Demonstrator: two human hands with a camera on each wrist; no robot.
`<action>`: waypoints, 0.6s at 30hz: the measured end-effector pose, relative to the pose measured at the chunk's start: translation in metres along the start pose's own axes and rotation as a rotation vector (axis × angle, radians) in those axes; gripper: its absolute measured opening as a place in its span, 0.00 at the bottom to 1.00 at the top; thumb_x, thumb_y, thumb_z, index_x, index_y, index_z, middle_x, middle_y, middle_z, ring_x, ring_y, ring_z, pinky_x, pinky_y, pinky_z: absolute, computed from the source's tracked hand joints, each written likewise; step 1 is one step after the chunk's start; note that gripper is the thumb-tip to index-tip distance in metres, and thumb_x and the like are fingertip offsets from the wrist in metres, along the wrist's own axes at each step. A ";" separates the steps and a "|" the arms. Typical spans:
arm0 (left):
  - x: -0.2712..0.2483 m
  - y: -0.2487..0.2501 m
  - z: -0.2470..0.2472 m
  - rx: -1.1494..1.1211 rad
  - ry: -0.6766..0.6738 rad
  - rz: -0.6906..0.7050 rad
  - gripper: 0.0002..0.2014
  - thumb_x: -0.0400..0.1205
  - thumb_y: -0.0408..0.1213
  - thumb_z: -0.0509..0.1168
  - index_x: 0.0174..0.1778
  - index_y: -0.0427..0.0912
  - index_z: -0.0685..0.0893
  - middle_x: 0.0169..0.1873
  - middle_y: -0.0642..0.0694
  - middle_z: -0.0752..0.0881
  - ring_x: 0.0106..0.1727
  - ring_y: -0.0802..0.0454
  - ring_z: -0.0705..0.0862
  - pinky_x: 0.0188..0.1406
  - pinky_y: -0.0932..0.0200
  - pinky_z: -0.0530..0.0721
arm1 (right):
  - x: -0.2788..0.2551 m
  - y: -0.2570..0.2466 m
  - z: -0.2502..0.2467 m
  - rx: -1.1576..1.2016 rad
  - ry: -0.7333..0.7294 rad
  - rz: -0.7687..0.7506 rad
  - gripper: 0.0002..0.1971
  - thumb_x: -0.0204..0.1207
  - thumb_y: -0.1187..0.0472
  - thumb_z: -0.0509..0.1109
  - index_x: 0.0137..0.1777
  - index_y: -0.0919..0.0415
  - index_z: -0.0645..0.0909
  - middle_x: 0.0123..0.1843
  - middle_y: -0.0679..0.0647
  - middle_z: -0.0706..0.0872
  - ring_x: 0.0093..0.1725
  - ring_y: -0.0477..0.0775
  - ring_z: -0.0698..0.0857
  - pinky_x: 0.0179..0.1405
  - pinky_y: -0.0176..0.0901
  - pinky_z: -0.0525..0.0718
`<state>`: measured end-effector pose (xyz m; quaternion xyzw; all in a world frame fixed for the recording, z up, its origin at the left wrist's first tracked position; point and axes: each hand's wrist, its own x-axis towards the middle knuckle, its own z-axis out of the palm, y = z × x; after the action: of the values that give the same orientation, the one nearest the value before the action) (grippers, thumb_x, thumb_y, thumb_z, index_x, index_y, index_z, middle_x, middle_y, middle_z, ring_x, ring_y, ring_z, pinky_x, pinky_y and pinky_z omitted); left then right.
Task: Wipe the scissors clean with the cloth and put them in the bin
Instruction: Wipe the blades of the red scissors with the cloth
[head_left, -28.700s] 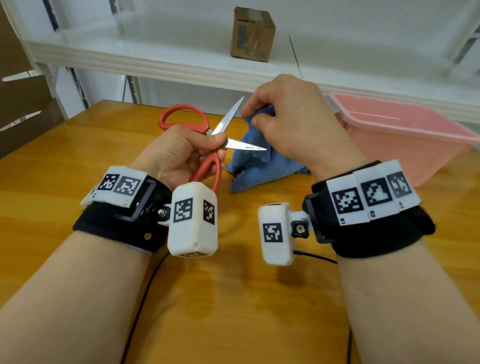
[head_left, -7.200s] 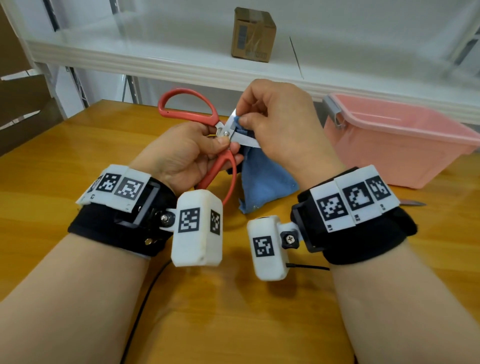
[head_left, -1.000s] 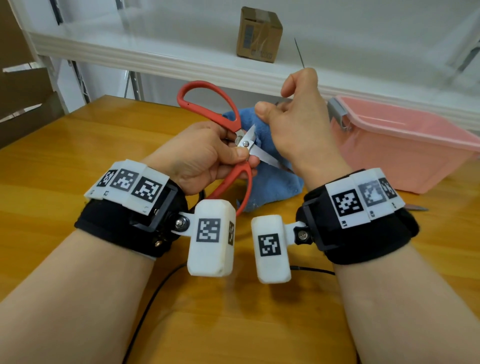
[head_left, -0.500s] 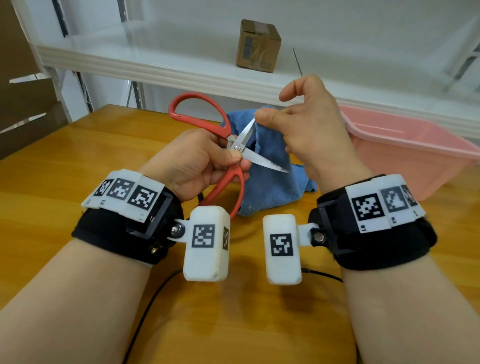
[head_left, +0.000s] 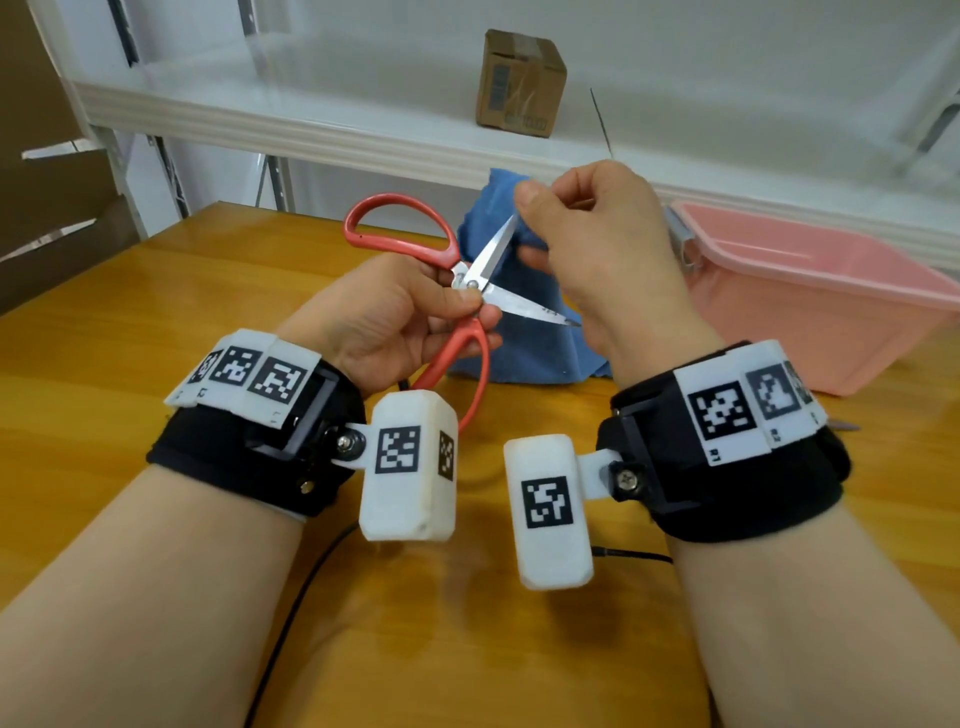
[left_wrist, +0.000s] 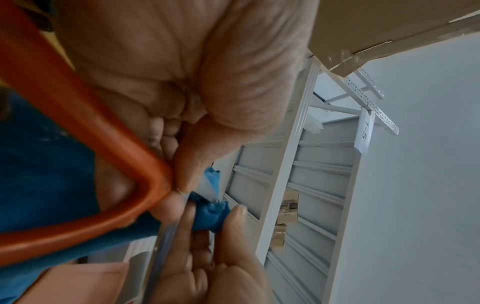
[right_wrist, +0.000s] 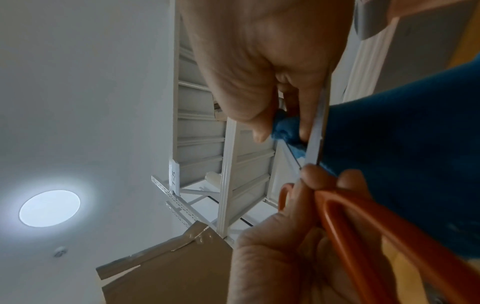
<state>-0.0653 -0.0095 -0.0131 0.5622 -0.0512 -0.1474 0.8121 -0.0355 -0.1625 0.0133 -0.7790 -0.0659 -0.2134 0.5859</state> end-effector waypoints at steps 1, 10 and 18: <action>0.000 0.000 0.000 -0.010 0.006 0.000 0.06 0.82 0.21 0.58 0.49 0.32 0.80 0.32 0.41 0.86 0.37 0.50 0.88 0.47 0.54 0.90 | -0.001 -0.002 0.001 0.050 -0.041 0.044 0.07 0.81 0.59 0.73 0.42 0.56 0.78 0.44 0.53 0.85 0.50 0.56 0.90 0.49 0.52 0.93; 0.001 0.000 -0.004 -0.043 0.062 0.066 0.10 0.82 0.20 0.58 0.55 0.31 0.81 0.39 0.39 0.87 0.39 0.51 0.89 0.48 0.52 0.90 | -0.010 -0.011 -0.003 -0.045 -0.276 0.095 0.09 0.73 0.69 0.80 0.45 0.57 0.83 0.45 0.60 0.88 0.43 0.57 0.91 0.35 0.42 0.89; 0.001 -0.002 0.004 0.076 0.009 0.063 0.10 0.83 0.20 0.58 0.55 0.28 0.82 0.38 0.38 0.87 0.36 0.51 0.89 0.43 0.55 0.91 | -0.012 -0.006 0.004 -0.066 -0.220 0.053 0.15 0.70 0.70 0.81 0.38 0.58 0.76 0.36 0.59 0.85 0.30 0.59 0.91 0.30 0.49 0.89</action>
<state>-0.0657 -0.0141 -0.0140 0.5913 -0.0705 -0.1174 0.7947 -0.0473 -0.1556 0.0133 -0.8180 -0.1021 -0.1130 0.5547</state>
